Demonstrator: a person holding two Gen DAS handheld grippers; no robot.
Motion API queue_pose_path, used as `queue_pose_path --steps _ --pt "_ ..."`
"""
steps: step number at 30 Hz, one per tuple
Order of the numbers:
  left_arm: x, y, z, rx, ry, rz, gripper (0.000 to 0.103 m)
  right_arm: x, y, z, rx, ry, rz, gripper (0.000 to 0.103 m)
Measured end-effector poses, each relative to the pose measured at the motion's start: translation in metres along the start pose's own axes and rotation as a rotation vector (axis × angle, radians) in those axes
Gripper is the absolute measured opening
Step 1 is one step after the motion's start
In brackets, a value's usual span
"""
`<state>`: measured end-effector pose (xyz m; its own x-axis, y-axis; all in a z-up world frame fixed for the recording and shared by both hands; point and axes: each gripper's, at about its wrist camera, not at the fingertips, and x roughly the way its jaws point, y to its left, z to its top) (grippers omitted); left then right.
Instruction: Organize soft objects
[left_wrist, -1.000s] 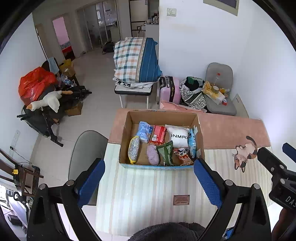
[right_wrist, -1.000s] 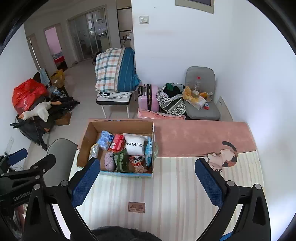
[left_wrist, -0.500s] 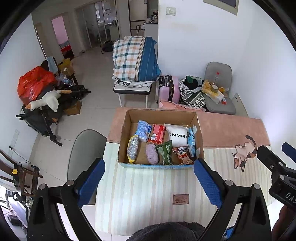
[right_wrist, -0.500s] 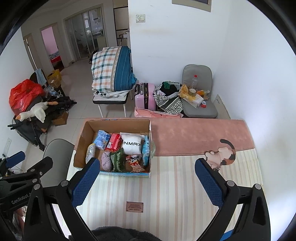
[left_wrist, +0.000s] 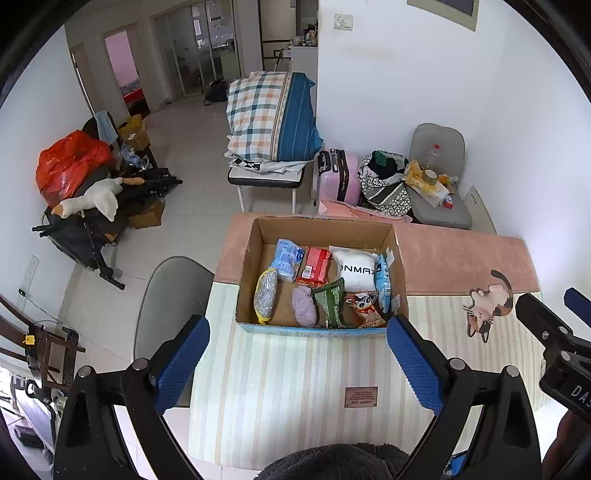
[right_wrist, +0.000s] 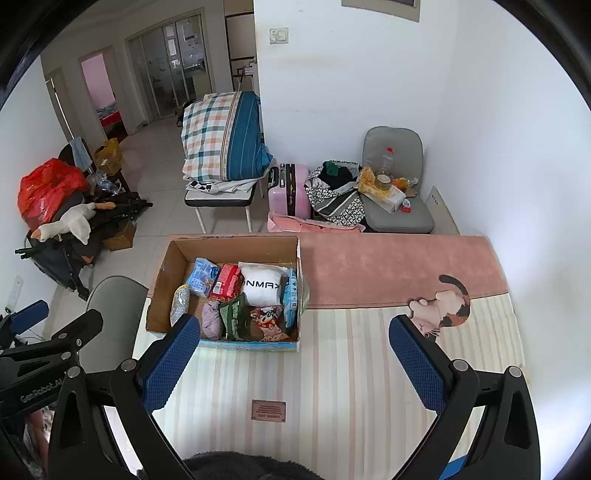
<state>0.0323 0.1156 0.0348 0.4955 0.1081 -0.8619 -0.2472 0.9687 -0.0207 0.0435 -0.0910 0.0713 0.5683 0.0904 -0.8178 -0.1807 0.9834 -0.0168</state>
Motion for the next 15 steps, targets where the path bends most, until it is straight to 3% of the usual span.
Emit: queue_pose_path --steps 15 --pt "-0.0004 0.0011 0.0018 -0.004 -0.004 0.004 0.098 -0.0005 -0.0019 -0.0012 0.001 -0.003 -0.002 0.103"
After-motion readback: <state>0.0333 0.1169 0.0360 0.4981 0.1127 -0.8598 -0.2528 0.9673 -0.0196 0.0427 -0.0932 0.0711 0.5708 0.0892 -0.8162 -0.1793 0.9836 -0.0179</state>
